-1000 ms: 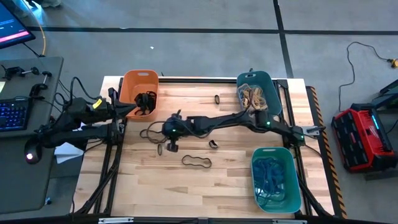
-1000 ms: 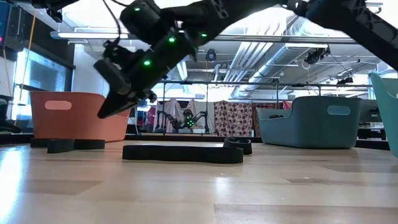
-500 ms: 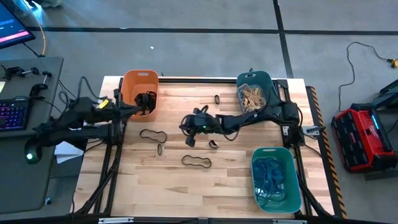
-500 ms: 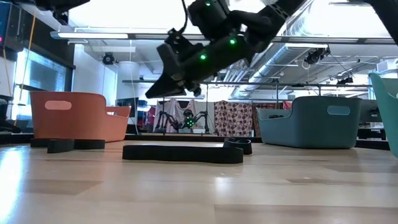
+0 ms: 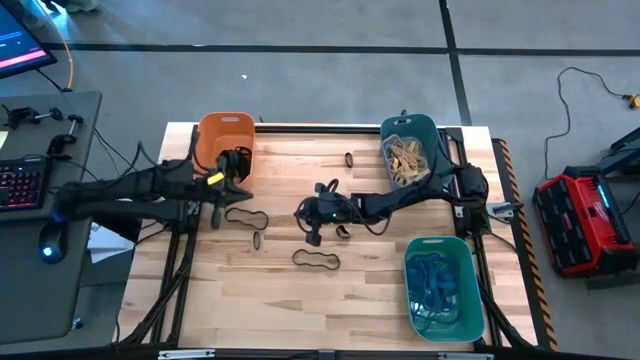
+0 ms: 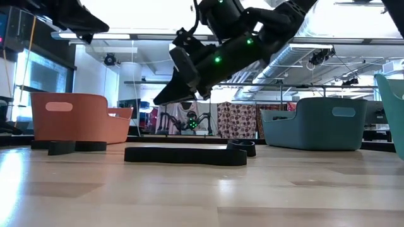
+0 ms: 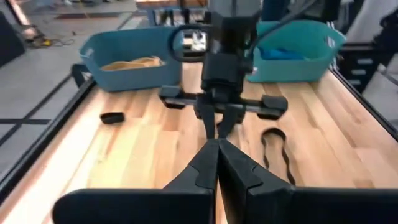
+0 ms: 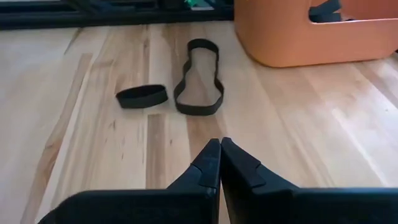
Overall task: Sort rubber bands into baskets
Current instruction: Put the black rubber band into the orange bin
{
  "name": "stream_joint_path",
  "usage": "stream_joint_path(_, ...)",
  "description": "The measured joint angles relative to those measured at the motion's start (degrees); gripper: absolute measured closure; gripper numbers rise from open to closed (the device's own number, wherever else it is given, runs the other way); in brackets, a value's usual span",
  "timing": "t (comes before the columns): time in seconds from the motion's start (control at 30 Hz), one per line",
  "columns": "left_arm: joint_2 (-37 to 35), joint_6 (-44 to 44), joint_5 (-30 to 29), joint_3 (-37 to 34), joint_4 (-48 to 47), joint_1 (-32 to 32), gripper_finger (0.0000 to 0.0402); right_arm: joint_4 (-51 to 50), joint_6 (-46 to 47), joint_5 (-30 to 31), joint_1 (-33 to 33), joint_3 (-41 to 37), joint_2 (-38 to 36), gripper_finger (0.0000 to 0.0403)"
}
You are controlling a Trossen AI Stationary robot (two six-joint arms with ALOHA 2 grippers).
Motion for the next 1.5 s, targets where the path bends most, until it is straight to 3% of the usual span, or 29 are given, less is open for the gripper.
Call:
stream_joint_path(0.13, 1.58, 0.83, 0.01, 0.00, -0.46, -2.44, 0.0401, -0.68, -0.81, 0.00, 0.32, -0.52, 0.00, 0.0403)
stream_joint_path(0.3, 4.15, 0.75, 0.01, 0.00, -2.22, -5.66, 0.0401, 11.65, 0.48, -3.29, -0.50, -6.89, -0.35, 0.0403)
stream_joint_path(0.53, 11.97, -0.54, -0.08, 0.00, -4.31, -9.38, 0.0402, 22.28, 3.61, -1.24, 0.01, -17.68, -5.38, 0.0403)
stream_joint_path(0.9, 25.91, -0.57, -0.74, 0.00, -4.65, -15.78, 0.0400, 22.38, 2.25, 7.35, 3.07, -25.67, -16.91, 0.0403)
stream_joint_path(1.1, 32.99, 2.27, -2.92, 0.00, -5.12, -19.85, 0.0399, 22.06, 0.49, 7.87, 4.51, -25.90, -18.75, 0.0403)
stream_joint_path(1.27, 38.07, 2.71, -7.68, 0.00, -6.05, -22.24, 0.0365, 21.62, 0.50, 7.87, 4.80, -25.90, -18.75, 0.0403)
stream_joint_path(1.5, 42.27, 4.96, -8.14, 0.00, -6.05, -24.13, 0.0282, 20.92, 0.50, 7.87, 4.80, -25.92, -18.75, 0.0403)
